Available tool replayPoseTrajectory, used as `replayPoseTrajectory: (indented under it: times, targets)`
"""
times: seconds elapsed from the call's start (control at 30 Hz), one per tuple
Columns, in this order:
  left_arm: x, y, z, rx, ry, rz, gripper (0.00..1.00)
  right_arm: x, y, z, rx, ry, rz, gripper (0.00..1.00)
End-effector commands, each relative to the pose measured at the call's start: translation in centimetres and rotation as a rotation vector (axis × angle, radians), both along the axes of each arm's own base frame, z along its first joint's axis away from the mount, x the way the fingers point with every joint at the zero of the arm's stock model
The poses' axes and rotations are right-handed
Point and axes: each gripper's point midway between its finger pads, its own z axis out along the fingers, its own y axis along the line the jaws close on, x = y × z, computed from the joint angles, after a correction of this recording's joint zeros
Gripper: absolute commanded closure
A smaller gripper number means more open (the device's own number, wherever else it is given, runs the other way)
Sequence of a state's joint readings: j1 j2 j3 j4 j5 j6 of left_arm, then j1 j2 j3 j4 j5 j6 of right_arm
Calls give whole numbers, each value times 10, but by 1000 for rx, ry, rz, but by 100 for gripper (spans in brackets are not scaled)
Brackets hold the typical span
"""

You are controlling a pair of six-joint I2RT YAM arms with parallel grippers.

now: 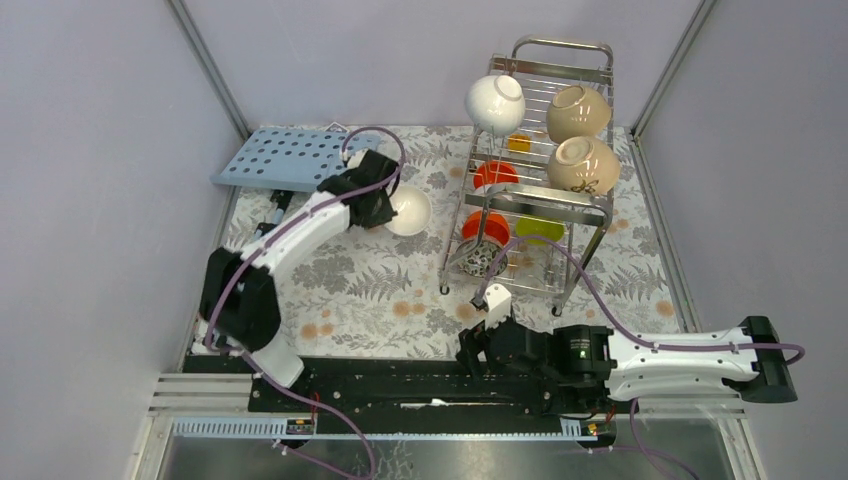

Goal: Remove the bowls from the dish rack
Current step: Place the bowl at the center of the board.

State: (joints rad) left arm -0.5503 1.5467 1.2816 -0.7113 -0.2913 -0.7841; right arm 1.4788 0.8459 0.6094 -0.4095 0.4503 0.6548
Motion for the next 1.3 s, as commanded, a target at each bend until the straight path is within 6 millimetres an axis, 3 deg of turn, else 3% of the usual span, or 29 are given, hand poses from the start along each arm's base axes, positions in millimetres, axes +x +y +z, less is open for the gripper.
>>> replayPoseTrajectory:
  times: [0.0,0.23,0.3,0.53,0.87,1.27]
  targets:
    - [78,-31,36,-119,-130,-2,100,2,8,1,55,-29,19,18]
    - [141,-38,-1,-111,-76,45,100,0,8,-15,62,-18,24,18]
    - [155,-35,-18,-126,-49,73,100,2,8,-18,61,-26,17,19]
    - [188,-25,-37,-189,-30,123,100,3,12,-23,67,-35,19,19]
    - [195,-23,-65,-190,15,164,100,15,5,-14,74,-71,-51,19]
    - [191,-24,-76,-188,40,162,99,20,-5,-8,105,-83,-100,18]
